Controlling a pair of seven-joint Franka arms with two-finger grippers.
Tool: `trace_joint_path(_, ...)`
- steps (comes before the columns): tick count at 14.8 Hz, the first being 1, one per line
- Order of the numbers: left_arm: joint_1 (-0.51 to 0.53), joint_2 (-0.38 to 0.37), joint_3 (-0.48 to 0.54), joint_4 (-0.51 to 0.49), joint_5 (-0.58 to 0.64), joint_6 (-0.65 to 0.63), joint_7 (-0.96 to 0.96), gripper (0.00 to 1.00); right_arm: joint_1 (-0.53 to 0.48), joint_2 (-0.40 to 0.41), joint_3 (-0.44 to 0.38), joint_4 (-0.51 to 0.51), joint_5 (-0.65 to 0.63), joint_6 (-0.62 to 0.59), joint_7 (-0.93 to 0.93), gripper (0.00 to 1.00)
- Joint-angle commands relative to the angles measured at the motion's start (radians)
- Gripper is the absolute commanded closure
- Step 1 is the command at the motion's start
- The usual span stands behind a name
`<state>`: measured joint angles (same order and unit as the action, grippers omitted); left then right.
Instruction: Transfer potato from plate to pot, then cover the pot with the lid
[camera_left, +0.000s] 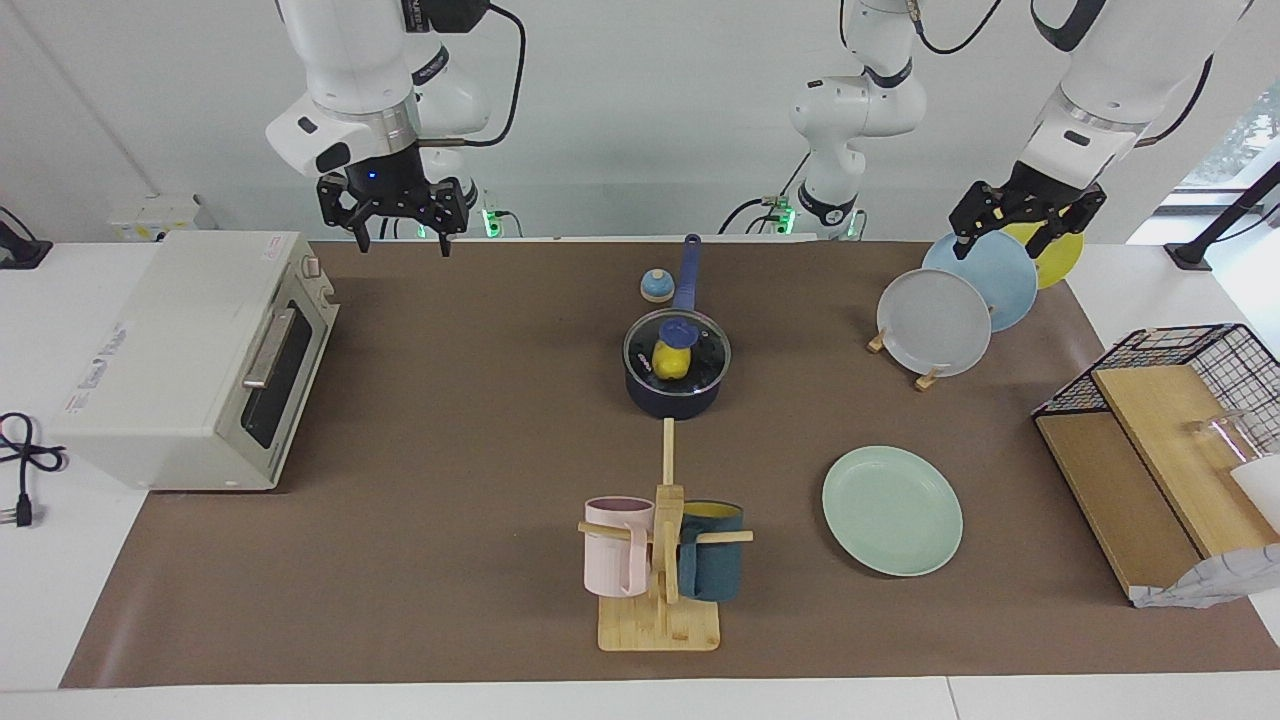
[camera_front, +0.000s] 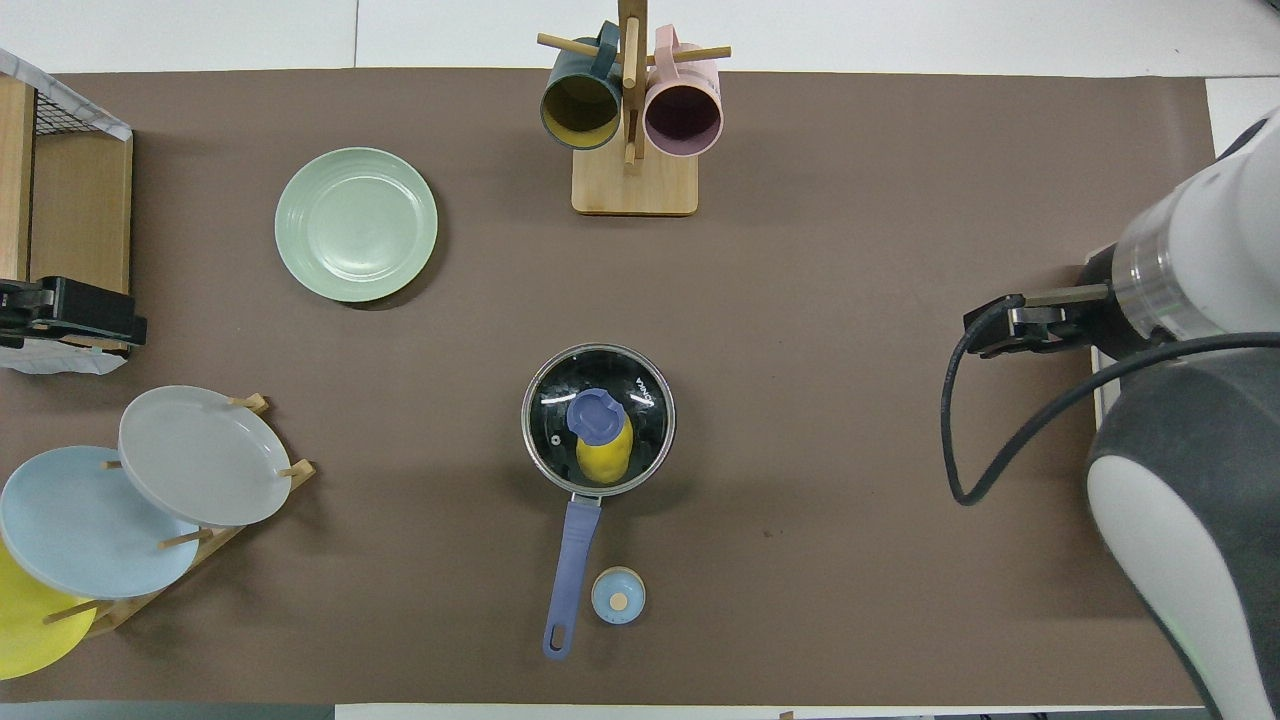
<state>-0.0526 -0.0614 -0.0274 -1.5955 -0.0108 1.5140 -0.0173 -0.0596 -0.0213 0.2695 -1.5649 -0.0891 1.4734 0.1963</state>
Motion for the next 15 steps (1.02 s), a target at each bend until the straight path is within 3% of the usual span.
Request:
trace_joint_path(1,0.007,-0.023,-0.003,-0.024,0.02,0.011,0.01,0.0,0.065,-0.015,-0.114,-0.026,0.023,0.01,-0.06,0.0)
trace_joint_path(2,0.007,-0.023,-0.003,-0.024,0.02,0.012,0.008,0.0,0.088,-0.014,-0.168,-0.03,0.028,0.024,-0.063,0.0)
trace_joint_path(6,0.011,-0.024,-0.003,-0.027,0.02,0.014,0.008,0.0,0.095,-0.014,-0.211,-0.047,0.042,0.041,-0.119,0.0)
trace_joint_path(8,0.01,-0.024,-0.003,-0.027,0.02,0.012,0.002,0.0,0.093,-0.035,-0.272,-0.095,0.046,0.042,-0.165,0.0)
trace_joint_path(15,0.011,-0.024,-0.003,-0.027,0.02,0.021,-0.001,0.0,0.086,-0.04,-0.283,-0.104,0.046,0.051,-0.166,0.0)
